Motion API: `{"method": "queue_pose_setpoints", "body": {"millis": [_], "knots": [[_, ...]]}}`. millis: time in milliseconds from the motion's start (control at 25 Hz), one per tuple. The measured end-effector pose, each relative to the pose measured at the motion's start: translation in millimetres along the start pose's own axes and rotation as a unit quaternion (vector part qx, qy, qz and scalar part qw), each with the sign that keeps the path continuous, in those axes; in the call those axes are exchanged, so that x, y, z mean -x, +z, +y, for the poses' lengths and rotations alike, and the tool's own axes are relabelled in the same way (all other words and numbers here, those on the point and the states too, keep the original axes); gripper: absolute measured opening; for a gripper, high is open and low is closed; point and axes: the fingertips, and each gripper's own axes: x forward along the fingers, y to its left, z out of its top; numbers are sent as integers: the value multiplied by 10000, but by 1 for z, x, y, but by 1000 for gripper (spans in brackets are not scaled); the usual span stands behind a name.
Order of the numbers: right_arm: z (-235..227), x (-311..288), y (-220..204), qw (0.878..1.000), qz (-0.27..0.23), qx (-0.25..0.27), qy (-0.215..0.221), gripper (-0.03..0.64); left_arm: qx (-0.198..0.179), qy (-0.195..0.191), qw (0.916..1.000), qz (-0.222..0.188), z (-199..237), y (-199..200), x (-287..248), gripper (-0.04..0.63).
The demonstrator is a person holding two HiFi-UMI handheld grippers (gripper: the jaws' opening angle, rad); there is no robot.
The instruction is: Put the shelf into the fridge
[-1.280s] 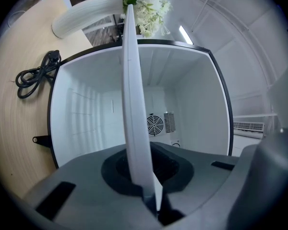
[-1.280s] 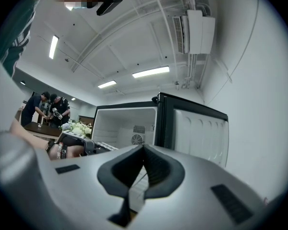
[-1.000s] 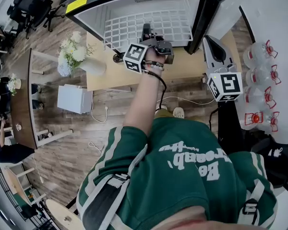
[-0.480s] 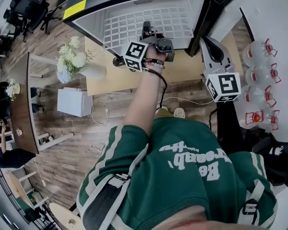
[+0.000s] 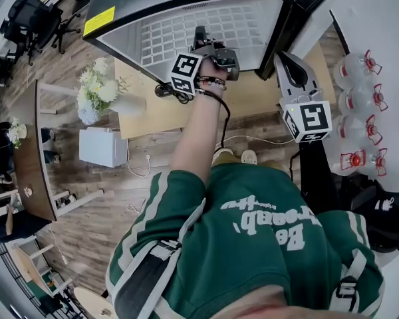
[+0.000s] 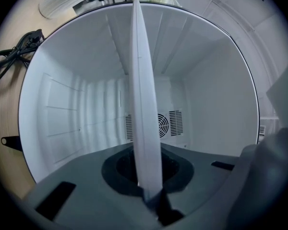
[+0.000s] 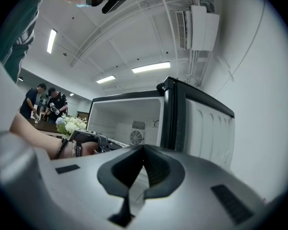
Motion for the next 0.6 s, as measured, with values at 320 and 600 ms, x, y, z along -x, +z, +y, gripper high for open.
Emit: {"method": "queue_pose_setpoints", "body": {"millis": [320,600], "knots": [[-6,-5,-1,9999,31,13,-102,3,-80,45,10000,25,1,2,-17,25],[-7,-8,-2,9999,25,1,-148,3,-141,77,9998,65,3,3,-30,25]]}}
